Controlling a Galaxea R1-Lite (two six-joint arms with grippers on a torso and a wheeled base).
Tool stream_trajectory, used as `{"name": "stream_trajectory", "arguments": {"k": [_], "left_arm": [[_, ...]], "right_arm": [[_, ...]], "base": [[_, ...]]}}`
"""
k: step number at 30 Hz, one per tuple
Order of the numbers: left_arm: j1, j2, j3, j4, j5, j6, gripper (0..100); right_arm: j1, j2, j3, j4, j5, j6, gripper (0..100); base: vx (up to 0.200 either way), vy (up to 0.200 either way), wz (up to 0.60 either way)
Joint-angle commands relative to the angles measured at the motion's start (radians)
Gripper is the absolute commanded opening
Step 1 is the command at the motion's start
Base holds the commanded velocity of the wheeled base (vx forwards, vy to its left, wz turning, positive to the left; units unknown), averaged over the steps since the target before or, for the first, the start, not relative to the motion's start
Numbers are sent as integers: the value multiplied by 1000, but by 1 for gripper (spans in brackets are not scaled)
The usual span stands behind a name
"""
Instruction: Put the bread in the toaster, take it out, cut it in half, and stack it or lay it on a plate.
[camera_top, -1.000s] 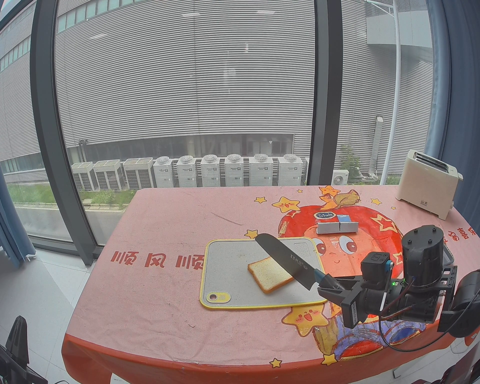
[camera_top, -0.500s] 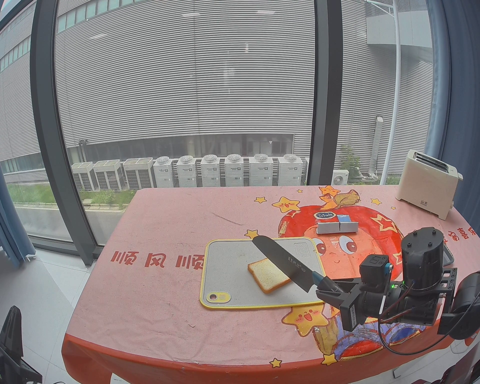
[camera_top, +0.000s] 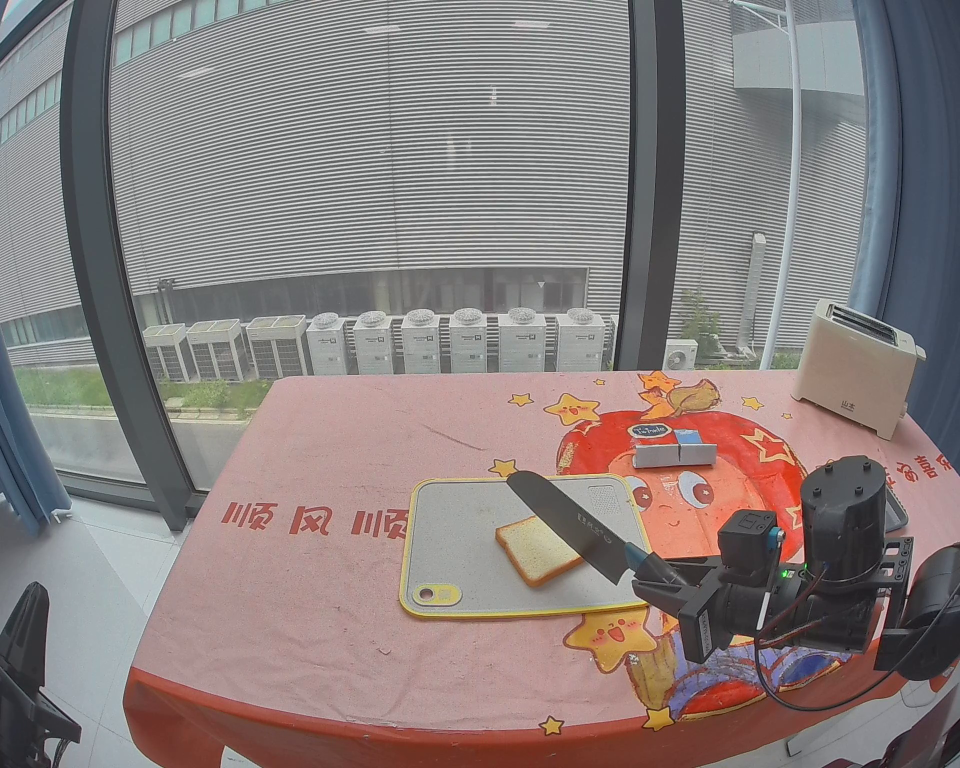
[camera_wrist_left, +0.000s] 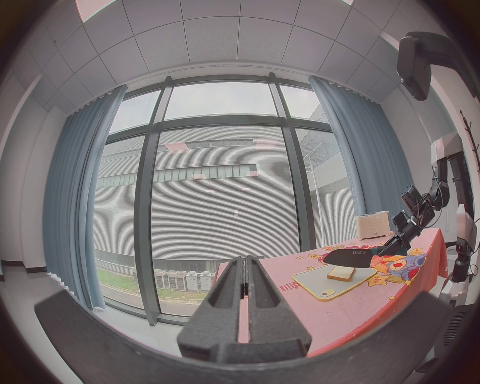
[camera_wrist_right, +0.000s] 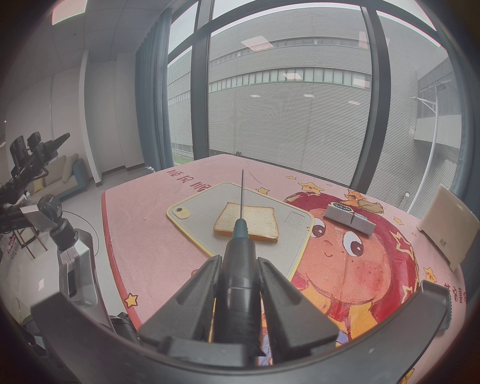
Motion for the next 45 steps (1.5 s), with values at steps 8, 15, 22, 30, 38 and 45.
{"name": "stream_trajectory", "arguments": {"k": [8, 15, 22, 30, 38, 45], "left_arm": [[-3, 268, -8, -130, -92, 27, 0], [-14, 377, -81, -167, -242, 8, 0], [-17, 478, -199, -161, -262, 10, 0], [-17, 587, -231, -162, -347, 10, 0], [-20, 724, -308, -164, -394, 10, 0], [-24, 821, -386, -170, -420, 13, 0]], "right_arm": [[5, 1, 3, 0, -6, -8, 0], [7, 2, 8, 0, -23, -14, 0], [8, 7, 0, 0, -40, -17, 0], [16, 5, 1, 0, -58, -17, 0], [33, 2, 8, 0, -60, -17, 0], [33, 1, 9, 0, -60, -19, 0]], "base": [[0, 0, 0], [0, 0, 0], [0, 0, 0], [0, 0, 0], [0, 0, 0], [0, 0, 0]]}}
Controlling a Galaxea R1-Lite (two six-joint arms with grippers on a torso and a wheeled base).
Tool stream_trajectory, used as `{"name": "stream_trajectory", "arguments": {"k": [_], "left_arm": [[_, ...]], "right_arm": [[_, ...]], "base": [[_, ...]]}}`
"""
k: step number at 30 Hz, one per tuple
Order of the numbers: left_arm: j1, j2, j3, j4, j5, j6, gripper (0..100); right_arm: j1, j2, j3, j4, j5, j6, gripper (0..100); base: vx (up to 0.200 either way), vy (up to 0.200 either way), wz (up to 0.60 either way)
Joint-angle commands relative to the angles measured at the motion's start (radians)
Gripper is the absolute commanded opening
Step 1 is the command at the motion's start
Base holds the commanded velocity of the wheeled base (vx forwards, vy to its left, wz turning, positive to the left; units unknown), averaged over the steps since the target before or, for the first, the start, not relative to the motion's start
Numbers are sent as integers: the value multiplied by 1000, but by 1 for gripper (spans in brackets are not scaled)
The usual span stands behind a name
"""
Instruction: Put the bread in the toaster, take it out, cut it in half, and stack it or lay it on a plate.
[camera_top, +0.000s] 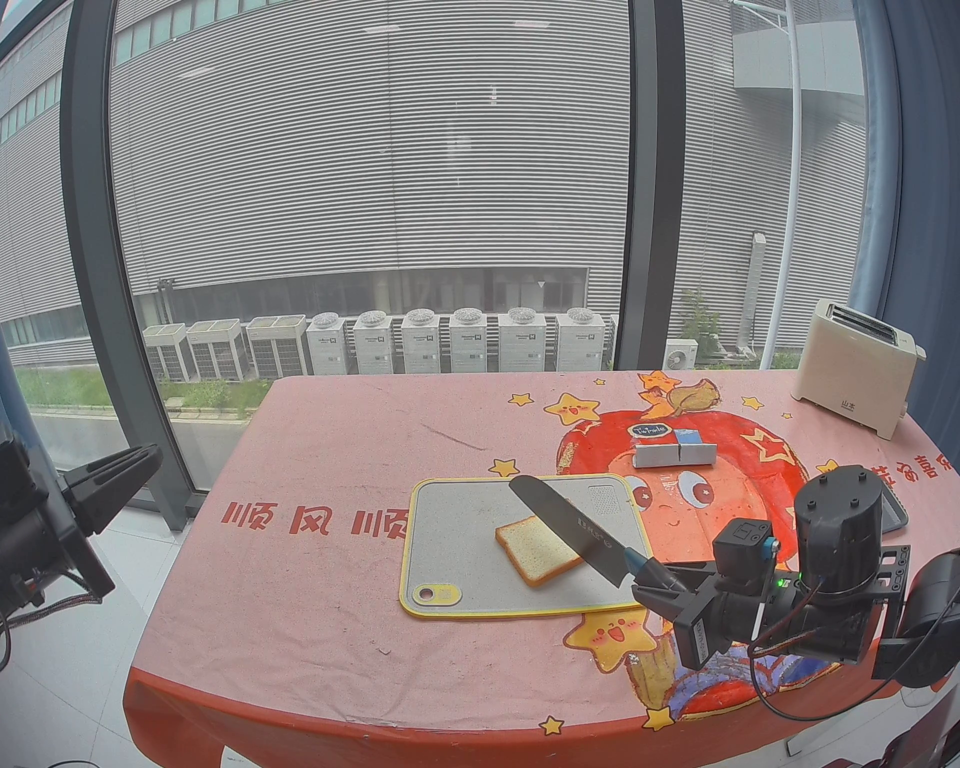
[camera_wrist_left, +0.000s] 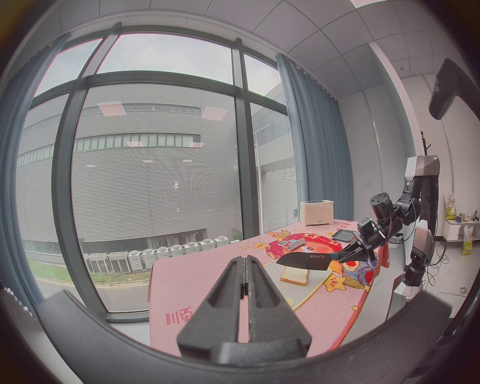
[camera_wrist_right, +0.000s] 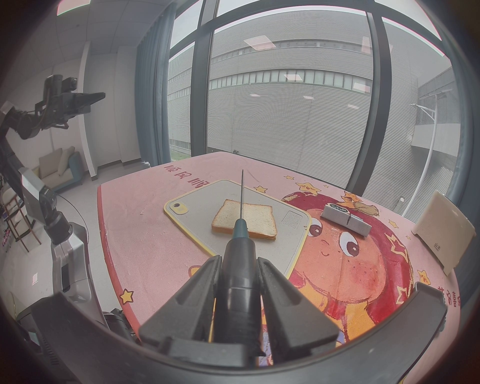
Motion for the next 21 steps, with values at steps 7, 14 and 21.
{"name": "stream_trajectory", "arguments": {"k": [7, 14, 21], "left_arm": [[-59, 143, -123, -3, -6, 0, 0], [-93, 205, -177, -3, -16, 0, 0], [-141, 270, -233, -3, -17, 3, 0]], "right_arm": [[3, 7, -1, 0, -3, 0, 0], [3, 7, -7, 0, -3, 2, 0], [4, 9, -9, 0, -16, 0, 0]], "base": [[0, 0, 0], [0, 0, 0], [0, 0, 0]]}}
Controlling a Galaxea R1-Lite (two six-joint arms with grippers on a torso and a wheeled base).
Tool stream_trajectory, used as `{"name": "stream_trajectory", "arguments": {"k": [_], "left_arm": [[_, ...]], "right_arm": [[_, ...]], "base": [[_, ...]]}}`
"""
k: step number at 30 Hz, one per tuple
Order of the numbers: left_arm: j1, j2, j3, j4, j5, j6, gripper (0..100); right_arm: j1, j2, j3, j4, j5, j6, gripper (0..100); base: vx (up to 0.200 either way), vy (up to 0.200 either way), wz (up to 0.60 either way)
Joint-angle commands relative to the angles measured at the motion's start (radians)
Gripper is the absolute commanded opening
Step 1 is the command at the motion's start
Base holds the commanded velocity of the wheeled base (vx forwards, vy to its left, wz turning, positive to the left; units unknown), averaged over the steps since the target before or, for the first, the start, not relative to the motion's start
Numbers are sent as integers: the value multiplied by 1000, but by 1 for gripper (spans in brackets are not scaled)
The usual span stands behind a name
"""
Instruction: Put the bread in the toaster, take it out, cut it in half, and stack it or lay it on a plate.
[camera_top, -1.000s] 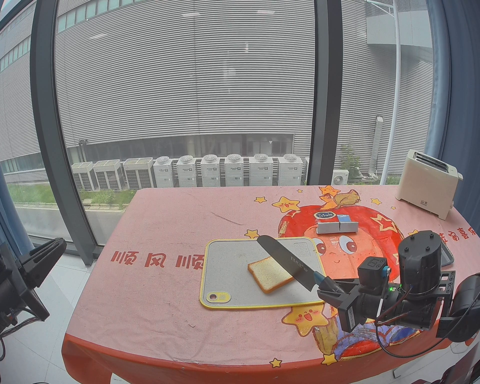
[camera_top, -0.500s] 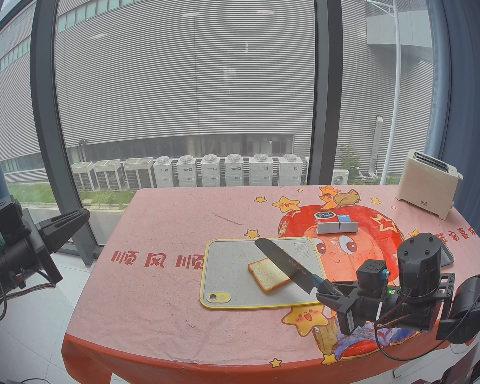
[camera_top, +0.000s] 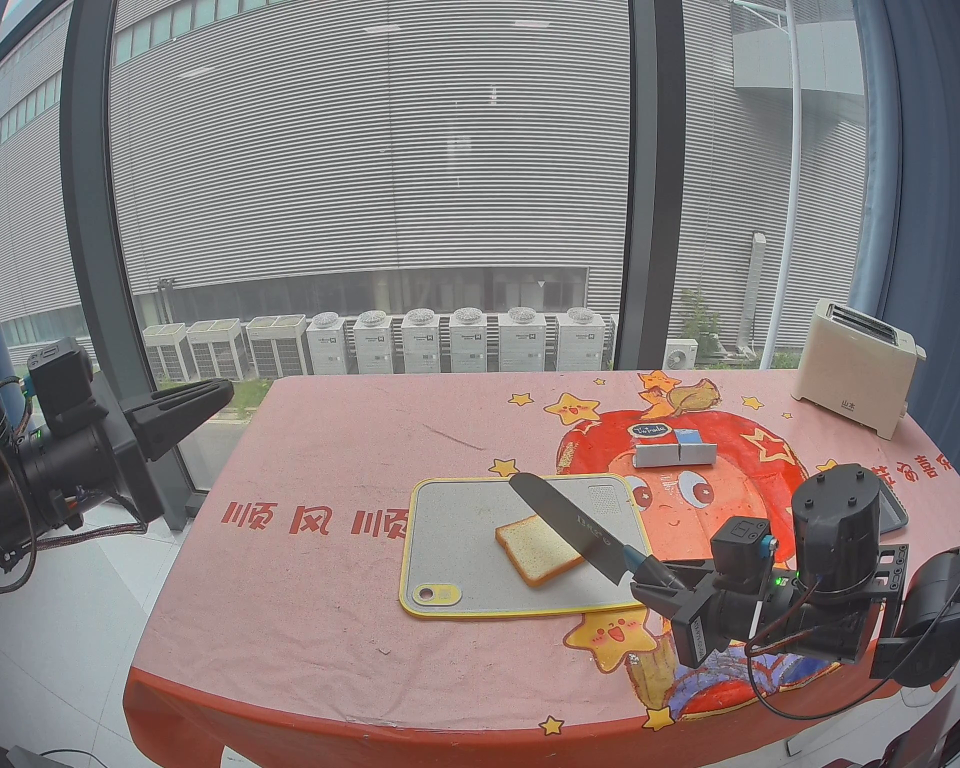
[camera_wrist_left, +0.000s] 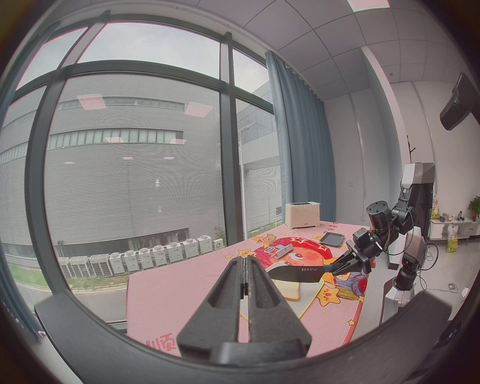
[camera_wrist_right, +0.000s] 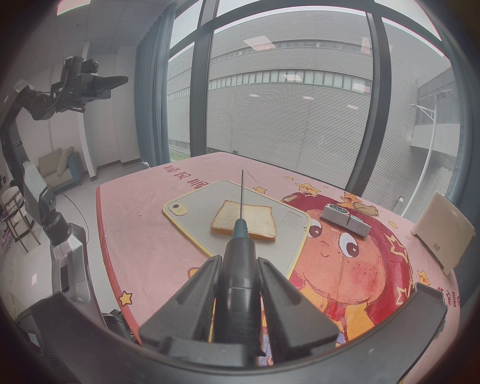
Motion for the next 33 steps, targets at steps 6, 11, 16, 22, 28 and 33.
{"name": "stream_trajectory", "arguments": {"k": [6, 11, 16, 22, 28, 33], "left_arm": [[-71, 94, -56, -2, -2, 1, 0], [-107, 143, -76, -3, 0, 7, 0], [-136, 192, -105, -3, 0, 7, 0], [-168, 247, -139, -3, 3, 9, 0], [-211, 296, -170, -5, 9, 9, 0], [-231, 336, -186, -5, 12, 14, 0]], "right_arm": [[3, 3, 2, 0, -14, -1, 0], [3, 5, 3, 0, -14, -1, 0], [3, 3, 3, 0, -14, 0, 0], [3, 5, 5, 0, -14, 0, 0], [3, 6, 5, 0, -14, 0, 0], [1, 5, -3, 1, -26, 6, 0]], "base": [[0, 0, 0], [0, 0, 0], [0, 0, 0], [0, 0, 0], [0, 0, 0], [0, 0, 0]]}}
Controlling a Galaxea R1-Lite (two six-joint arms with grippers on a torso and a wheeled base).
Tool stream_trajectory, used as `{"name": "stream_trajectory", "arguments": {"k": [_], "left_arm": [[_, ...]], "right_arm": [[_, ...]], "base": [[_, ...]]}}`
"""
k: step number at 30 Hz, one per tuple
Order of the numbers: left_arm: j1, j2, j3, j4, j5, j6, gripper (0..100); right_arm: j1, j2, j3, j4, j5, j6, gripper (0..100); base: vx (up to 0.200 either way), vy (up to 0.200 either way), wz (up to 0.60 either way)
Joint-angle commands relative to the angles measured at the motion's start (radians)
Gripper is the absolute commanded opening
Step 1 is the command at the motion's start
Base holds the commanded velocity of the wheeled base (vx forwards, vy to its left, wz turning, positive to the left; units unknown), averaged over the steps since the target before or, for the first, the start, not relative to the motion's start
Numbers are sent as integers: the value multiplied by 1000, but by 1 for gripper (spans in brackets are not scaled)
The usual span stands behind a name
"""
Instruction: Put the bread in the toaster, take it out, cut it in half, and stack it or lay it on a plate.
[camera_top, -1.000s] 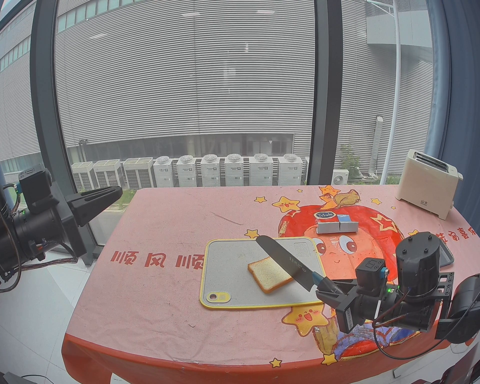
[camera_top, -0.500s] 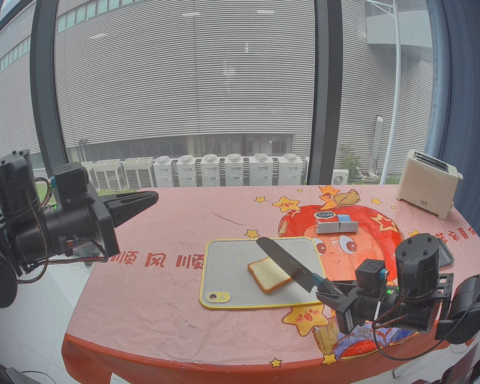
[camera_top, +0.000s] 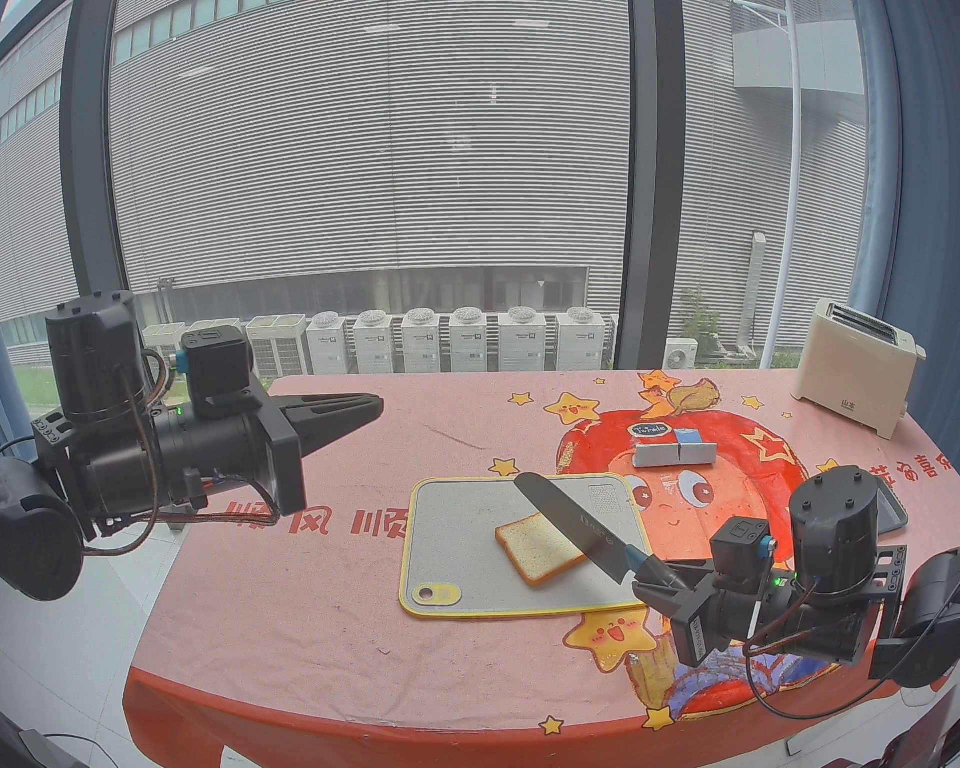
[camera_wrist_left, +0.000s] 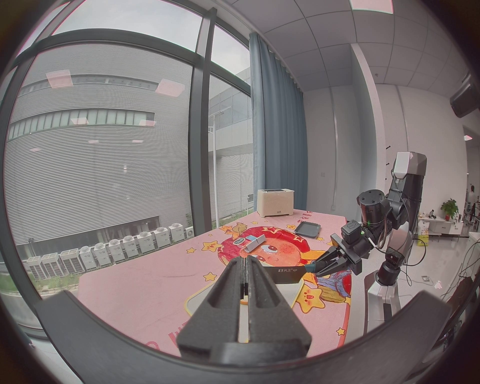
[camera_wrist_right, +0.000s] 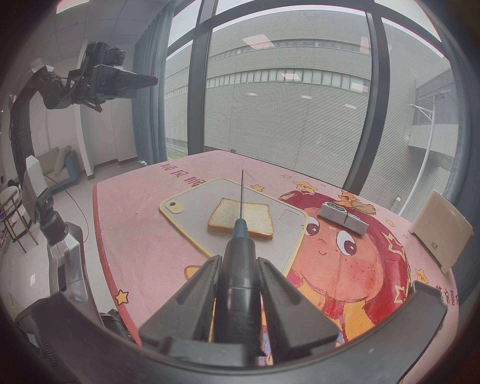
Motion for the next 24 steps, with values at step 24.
{"name": "stream_trajectory", "arguments": {"k": [24], "left_arm": [[-99, 350, -183, -183, 53, 15, 0]], "right_arm": [[32, 53, -71, 8, -18, 55, 0]], "base": [[0, 0, 0]]}}
